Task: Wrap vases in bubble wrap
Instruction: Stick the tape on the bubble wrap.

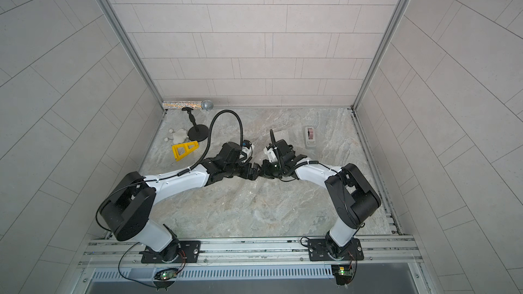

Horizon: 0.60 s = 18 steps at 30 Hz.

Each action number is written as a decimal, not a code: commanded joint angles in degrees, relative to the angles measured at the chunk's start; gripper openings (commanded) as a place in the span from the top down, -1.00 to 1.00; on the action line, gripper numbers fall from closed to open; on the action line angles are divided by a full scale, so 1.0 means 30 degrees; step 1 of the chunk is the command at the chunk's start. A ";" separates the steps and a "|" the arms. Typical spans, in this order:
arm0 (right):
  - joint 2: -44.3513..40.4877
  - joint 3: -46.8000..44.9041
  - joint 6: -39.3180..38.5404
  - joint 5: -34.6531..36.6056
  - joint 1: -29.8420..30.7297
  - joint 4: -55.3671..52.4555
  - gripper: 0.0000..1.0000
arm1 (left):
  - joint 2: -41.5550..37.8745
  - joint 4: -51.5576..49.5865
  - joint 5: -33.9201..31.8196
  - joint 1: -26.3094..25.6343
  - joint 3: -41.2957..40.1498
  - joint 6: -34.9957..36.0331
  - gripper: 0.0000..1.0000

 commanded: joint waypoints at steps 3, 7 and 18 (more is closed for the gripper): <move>0.0434 -0.0127 0.0250 0.0599 0.0131 -0.0062 1.00 | -0.1163 0.1226 -0.0388 0.1345 -0.1418 -0.0851 -0.73; 0.0468 -0.0095 0.0250 0.0600 0.0145 -0.0040 1.00 | -0.1295 0.0920 -0.0571 0.2144 -0.1771 -0.0922 -0.70; 0.0492 -0.0135 0.0205 0.0674 0.0204 -0.0024 1.00 | -0.3820 -0.0195 0.1048 0.3173 -0.2241 -0.1859 -0.63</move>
